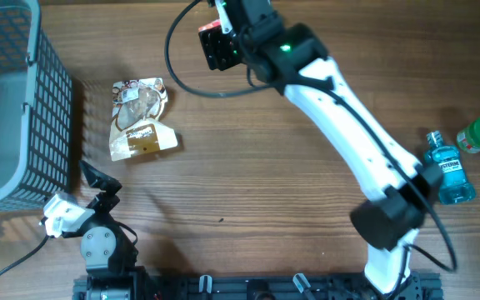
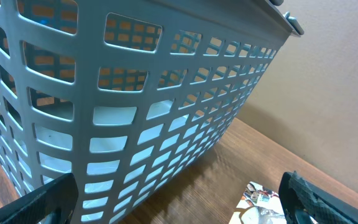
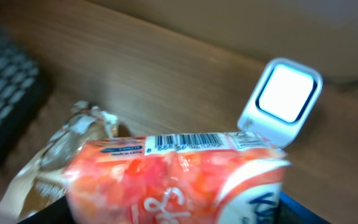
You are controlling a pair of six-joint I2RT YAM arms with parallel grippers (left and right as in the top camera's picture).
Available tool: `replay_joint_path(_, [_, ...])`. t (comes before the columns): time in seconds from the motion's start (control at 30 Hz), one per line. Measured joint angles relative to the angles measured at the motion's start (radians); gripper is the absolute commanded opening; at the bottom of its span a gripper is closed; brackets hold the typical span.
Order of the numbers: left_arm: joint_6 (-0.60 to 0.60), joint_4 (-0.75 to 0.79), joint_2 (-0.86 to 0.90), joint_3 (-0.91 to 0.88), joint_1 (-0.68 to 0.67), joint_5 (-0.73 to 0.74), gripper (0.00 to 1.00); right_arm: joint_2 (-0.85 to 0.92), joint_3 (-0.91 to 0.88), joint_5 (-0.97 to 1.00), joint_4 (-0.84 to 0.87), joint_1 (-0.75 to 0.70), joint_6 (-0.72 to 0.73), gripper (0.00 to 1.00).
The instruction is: Scan the item barcode
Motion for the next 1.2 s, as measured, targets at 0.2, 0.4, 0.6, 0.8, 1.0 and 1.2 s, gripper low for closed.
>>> replay_joint_path(0.2, [0.000, 0.000, 0.000, 0.000, 0.000, 0.000, 1.00, -0.150, 0.000, -0.324, -0.126, 0.000, -0.255, 0.73])
replay_joint_path(0.4, [0.000, 0.000, 0.000, 0.000, 0.000, 0.000, 1.00, -0.193, 0.000, -0.566, -0.244, 0.001, -0.354, 1.00])
replay_joint_path(0.6, [0.000, 0.000, 0.000, 0.000, 0.000, 0.000, 1.00, -0.139, 0.000, -0.361, -0.373, 0.001, 0.014, 1.00])
replay_joint_path(0.8, [0.000, 0.000, 0.000, 0.000, 0.000, 0.000, 1.00, 0.042, -0.001, -0.344, -0.614, 0.001, 0.410, 1.00])
replay_joint_path(1.0, [0.000, 0.000, 0.000, 0.000, 0.000, 0.000, 1.00, 0.149, -0.072, -0.449, -0.765, 0.032, 0.539, 1.00])
replay_joint_path(1.2, [0.000, 0.000, 0.000, 0.000, 0.000, 0.000, 1.00, 0.150, -0.254, -0.336, -0.742, 0.076, 1.028, 0.93])
